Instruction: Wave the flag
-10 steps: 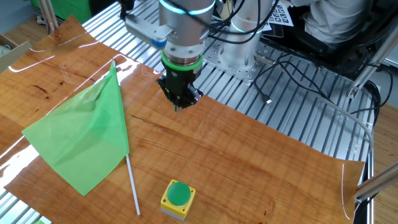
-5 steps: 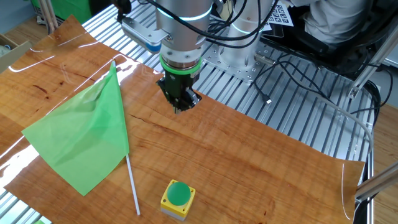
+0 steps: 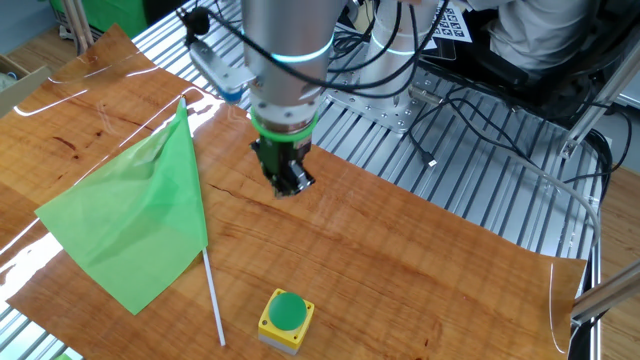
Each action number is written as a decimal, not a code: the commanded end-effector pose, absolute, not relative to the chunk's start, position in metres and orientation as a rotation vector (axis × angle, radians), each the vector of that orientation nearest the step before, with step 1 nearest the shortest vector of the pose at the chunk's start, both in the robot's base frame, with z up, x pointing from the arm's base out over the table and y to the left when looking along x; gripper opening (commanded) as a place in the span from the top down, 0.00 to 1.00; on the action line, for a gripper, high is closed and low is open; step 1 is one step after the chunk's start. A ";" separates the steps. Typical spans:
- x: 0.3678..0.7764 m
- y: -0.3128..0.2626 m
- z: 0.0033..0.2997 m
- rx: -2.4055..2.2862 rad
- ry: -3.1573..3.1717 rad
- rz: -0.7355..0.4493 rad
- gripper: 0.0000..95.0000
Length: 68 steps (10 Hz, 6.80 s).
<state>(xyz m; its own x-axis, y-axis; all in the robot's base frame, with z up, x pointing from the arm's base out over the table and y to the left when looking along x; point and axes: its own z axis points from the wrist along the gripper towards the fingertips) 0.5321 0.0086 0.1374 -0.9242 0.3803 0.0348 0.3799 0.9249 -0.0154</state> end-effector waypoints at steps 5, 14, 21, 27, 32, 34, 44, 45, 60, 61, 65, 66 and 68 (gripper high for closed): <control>0.575 0.001 0.126 -0.933 -2.956 0.000 1.00; 0.637 -0.025 0.116 -1.274 -2.799 -0.067 1.00; 0.653 -0.032 0.109 -1.516 -2.702 -0.075 1.00; 0.653 -0.029 0.107 -1.621 -2.648 -0.096 1.00; 0.653 -0.023 0.109 -1.680 -2.611 -0.103 1.00; 0.653 -0.023 0.109 -1.703 -2.604 -0.120 1.00; 0.653 -0.023 0.109 -1.734 -2.575 -0.117 1.00; 0.653 -0.023 0.109 -1.730 -2.580 -0.117 1.00; 0.668 -0.011 0.076 -2.251 -2.171 -0.156 0.60; 0.670 -0.012 0.072 -2.271 -2.149 -0.155 0.60; 0.674 -0.016 0.060 -2.338 -2.071 -0.175 0.60; 0.674 -0.016 0.057 -2.363 -2.039 -0.183 0.60; 0.675 -0.015 0.053 -2.390 -2.007 -0.186 0.60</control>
<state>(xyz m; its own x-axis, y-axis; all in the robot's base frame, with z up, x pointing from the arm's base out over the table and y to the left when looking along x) 0.6740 -0.0162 0.0528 0.1694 0.9806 0.0991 0.9822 -0.1763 0.0652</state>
